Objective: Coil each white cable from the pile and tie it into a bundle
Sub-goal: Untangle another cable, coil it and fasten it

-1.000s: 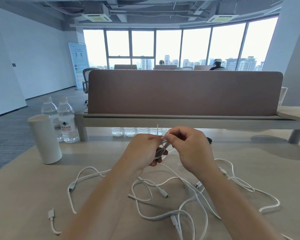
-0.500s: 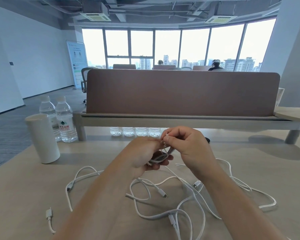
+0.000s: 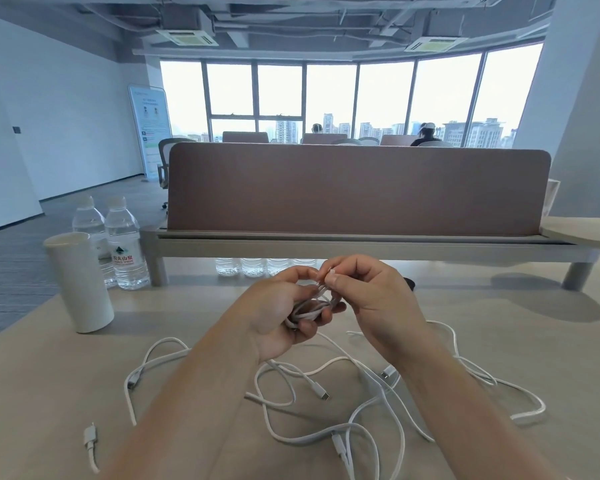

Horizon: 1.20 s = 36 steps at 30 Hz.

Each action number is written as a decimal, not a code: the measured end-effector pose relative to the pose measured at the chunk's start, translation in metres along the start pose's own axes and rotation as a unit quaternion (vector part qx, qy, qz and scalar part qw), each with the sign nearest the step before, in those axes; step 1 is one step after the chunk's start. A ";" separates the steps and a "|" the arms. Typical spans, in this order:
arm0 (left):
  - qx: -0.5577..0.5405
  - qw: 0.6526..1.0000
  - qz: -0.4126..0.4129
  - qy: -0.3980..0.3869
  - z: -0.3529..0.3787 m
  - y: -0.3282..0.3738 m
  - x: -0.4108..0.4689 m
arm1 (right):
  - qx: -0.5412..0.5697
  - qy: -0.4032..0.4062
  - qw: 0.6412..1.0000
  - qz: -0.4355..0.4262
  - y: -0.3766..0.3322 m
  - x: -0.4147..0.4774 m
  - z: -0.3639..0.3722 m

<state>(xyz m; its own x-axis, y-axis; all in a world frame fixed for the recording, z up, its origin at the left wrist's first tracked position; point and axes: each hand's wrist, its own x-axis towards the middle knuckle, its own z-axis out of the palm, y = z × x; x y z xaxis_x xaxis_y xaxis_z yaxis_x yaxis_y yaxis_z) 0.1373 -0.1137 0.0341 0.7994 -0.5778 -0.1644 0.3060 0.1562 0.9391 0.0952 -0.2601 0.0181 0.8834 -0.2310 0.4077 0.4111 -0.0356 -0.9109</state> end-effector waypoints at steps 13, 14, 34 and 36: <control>0.063 0.996 0.037 0.043 0.002 0.000 -0.001 | -0.030 -0.006 1.000 -0.005 0.004 -0.001 0.003; 0.063 0.996 0.038 0.043 0.003 0.000 -0.001 | -0.038 -0.007 0.999 -0.007 0.004 -0.001 0.003; 0.150 0.976 0.113 0.112 -0.003 0.010 -0.007 | -0.227 0.049 0.972 -0.026 -0.002 -0.004 0.009; 0.159 0.974 0.116 0.117 -0.002 0.010 -0.007 | -0.234 0.044 0.971 -0.031 -0.002 -0.004 0.009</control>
<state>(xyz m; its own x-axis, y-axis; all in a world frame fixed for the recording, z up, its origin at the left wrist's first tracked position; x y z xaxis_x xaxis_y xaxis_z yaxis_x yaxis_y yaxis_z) 0.1360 -0.1060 0.0443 0.9349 -0.3534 0.0334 -0.0421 -0.0169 0.9990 0.0931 -0.2504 0.0187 0.8294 -0.2963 0.4737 0.2970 -0.4843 -0.8229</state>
